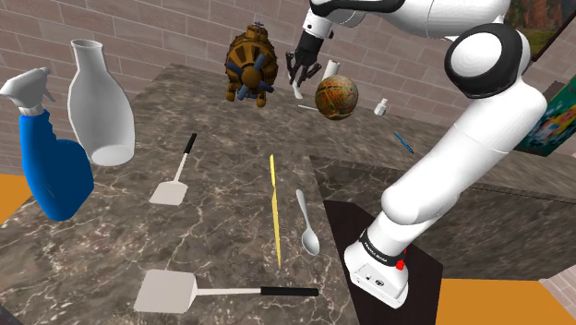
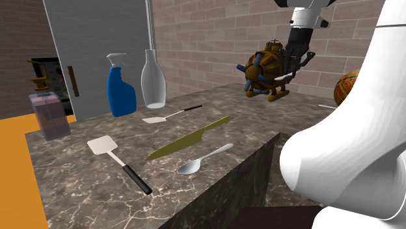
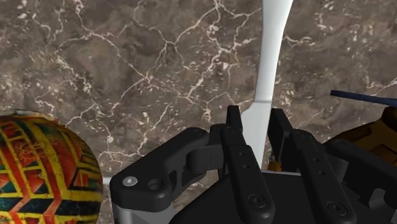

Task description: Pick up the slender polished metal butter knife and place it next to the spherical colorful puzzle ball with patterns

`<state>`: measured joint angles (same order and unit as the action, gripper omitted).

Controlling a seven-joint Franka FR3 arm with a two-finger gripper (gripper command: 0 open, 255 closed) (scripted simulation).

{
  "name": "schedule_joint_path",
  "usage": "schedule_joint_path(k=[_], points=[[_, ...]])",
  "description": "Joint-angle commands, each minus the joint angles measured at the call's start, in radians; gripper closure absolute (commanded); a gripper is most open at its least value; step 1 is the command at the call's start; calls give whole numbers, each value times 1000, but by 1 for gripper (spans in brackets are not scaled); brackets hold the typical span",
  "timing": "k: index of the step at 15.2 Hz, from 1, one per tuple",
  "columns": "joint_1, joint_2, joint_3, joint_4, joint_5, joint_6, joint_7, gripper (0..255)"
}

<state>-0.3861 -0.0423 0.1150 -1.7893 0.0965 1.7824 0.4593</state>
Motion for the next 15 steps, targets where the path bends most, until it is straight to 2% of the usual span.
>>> schedule_joint_path(k=[1,15], points=[[0,1,0,-26,1,26,-2,255],[2,20,2,-192,4,211,-17,255]])
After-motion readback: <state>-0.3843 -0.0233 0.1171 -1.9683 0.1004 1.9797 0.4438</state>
